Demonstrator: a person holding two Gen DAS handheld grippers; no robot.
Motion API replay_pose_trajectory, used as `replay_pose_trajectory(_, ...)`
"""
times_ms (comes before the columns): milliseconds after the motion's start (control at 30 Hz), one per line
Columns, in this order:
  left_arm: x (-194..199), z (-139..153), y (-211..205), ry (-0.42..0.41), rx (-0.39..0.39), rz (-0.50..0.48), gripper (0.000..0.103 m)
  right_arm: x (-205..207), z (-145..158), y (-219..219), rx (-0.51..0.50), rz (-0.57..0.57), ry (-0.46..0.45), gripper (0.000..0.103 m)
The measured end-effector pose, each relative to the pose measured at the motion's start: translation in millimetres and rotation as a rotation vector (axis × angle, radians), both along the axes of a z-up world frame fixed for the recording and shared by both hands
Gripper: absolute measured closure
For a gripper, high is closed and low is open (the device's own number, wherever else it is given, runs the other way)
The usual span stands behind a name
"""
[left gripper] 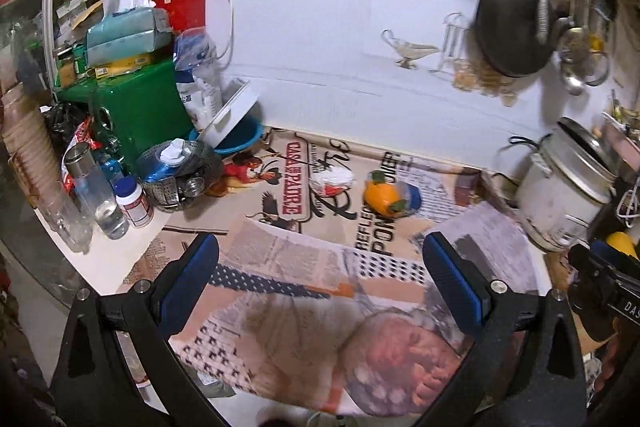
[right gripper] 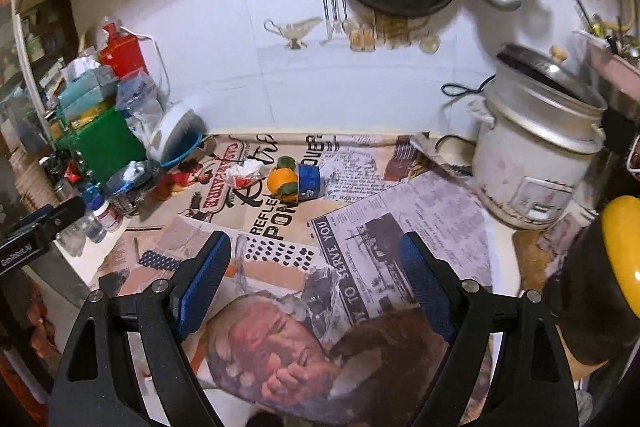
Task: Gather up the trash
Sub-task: 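Move both tools back over the counter toward the plastic bag and orange peel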
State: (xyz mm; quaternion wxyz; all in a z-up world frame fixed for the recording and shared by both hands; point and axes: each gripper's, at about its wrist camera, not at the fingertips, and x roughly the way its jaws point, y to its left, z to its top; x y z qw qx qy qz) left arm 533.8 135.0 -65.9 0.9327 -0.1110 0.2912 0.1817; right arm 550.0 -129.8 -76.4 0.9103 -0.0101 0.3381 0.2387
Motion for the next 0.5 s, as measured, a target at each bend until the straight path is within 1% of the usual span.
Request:
replay_pose_trajectory(167,43,-17,37,0.033,-0.017,-0.022,0.001,33,-10,25,0.015,-0.022,0.046,0.019)
replay_pose_trajectory(267,80,-31,62,0.049,-0.035,-0.079,0.001,53,-17,48,0.007,-0.053,0.075,0.019)
replay_pose_trajectory(400,144,-56,93,0.11,-0.02,-0.158,0.001,83,-27,80,0.001,-0.084,0.12,0.019)
replay_pose_trajectory(500,189,-80,110,0.152,-0.035,-0.209,0.001,103,-37,102,-0.035,-0.107,0.136,0.019)
